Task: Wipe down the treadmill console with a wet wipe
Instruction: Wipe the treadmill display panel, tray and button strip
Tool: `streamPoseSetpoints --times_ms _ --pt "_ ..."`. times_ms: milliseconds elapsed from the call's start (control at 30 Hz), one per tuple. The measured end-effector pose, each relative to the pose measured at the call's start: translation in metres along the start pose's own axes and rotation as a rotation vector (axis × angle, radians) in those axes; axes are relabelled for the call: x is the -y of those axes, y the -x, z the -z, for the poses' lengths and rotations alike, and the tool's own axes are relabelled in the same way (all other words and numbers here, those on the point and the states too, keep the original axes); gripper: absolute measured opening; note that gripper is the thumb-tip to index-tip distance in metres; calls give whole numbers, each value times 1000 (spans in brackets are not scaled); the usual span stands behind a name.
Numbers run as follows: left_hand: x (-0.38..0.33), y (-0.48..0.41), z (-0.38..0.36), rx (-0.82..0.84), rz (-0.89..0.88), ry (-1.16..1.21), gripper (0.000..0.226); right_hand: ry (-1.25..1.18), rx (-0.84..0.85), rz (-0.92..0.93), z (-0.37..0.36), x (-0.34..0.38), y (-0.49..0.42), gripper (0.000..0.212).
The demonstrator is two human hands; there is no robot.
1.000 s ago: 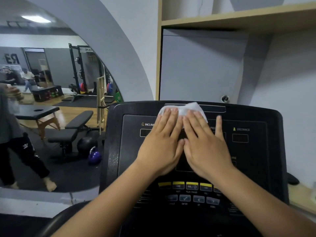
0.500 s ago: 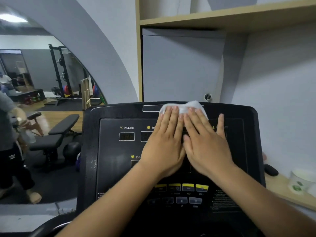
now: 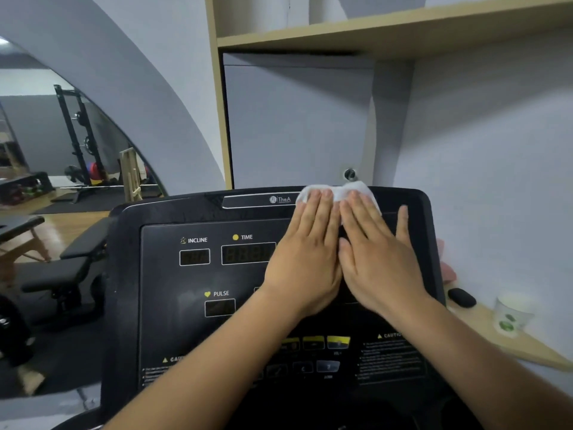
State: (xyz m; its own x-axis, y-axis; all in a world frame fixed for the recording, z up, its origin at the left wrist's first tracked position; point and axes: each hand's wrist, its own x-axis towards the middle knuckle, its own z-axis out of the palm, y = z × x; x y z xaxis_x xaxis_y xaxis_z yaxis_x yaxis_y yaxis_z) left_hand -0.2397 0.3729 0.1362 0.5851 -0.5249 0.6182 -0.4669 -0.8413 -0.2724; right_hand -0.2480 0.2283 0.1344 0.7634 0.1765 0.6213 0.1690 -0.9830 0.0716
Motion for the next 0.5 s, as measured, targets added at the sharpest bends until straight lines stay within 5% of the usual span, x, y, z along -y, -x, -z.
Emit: streamPoseSetpoints --times_ms 500 --pt "-47 -32 -11 59 -44 -48 67 -29 -16 -116 -5 -49 19 62"
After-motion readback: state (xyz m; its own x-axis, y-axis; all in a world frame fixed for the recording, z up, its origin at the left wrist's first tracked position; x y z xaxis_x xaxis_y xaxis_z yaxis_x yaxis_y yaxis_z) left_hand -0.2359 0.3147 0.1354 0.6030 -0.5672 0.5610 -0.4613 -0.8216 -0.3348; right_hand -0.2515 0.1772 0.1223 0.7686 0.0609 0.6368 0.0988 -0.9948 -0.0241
